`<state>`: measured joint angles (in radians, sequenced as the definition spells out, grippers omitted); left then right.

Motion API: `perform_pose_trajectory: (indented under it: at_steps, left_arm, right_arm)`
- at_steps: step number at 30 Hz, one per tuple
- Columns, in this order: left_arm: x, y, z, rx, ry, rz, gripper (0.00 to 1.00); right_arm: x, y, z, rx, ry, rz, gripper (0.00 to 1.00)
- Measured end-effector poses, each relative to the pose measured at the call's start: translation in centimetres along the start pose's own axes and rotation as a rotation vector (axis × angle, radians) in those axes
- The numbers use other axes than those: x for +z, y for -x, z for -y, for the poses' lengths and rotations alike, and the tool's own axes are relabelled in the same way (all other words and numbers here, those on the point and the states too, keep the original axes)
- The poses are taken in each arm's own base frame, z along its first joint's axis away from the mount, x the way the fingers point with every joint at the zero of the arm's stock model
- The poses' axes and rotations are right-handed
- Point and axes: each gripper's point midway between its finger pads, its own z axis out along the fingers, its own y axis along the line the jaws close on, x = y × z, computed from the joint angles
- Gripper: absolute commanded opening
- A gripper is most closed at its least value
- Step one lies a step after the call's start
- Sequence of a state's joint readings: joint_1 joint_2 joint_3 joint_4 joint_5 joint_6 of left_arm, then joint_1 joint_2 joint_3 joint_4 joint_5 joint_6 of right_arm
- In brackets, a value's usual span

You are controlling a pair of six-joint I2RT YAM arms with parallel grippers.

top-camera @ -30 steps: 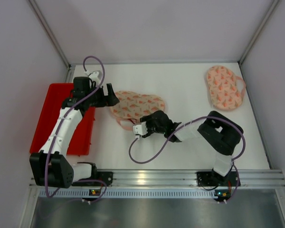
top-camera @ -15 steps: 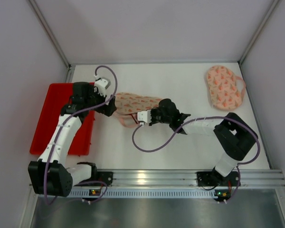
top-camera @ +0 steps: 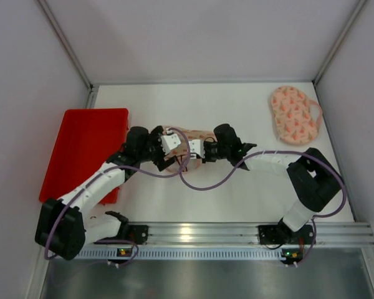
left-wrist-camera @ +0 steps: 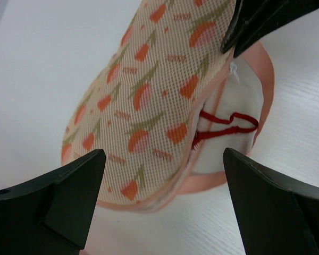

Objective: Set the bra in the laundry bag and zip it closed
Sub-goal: Adjust the bra in the laundry bag.

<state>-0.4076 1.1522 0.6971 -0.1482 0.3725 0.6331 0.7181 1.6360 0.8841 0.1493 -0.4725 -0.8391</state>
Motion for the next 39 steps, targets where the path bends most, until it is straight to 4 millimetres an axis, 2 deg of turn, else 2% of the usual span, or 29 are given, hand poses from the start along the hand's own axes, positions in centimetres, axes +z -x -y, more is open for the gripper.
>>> perform_pose_trajectory:
  at_steps: [3, 7, 18, 30, 39]
  left_arm:
    - [1.3, 1.2, 0.0, 0.065, 0.000, 0.041, 0.98]
    - [2.5, 1.6, -0.1, 0.100, -0.004, 0.063, 0.98]
    - [3.3, 2.9, 0.4, 0.127, -0.008, 0.099, 0.98]
    - [4.6, 1.8, -0.5, 0.094, 0.047, 0.055, 0.98]
    - [4.7, 1.8, -0.7, 0.055, 0.067, 0.052, 0.98]
  right_arm:
    - [-0.2, 0.3, -0.1, 0.033, 0.020, 0.013, 0.00]
    - [-0.5, 0.7, -0.2, 0.091, 0.049, 0.024, 0.00]
    - [-1.0, 2.1, 0.5, 0.202, 0.077, 0.053, 0.00]
    - [-1.5, 2.3, 0.7, 0.265, 0.093, 0.058, 0.00]
    - [-1.6, 2.0, 0.6, 0.260, 0.093, 0.055, 0.00]
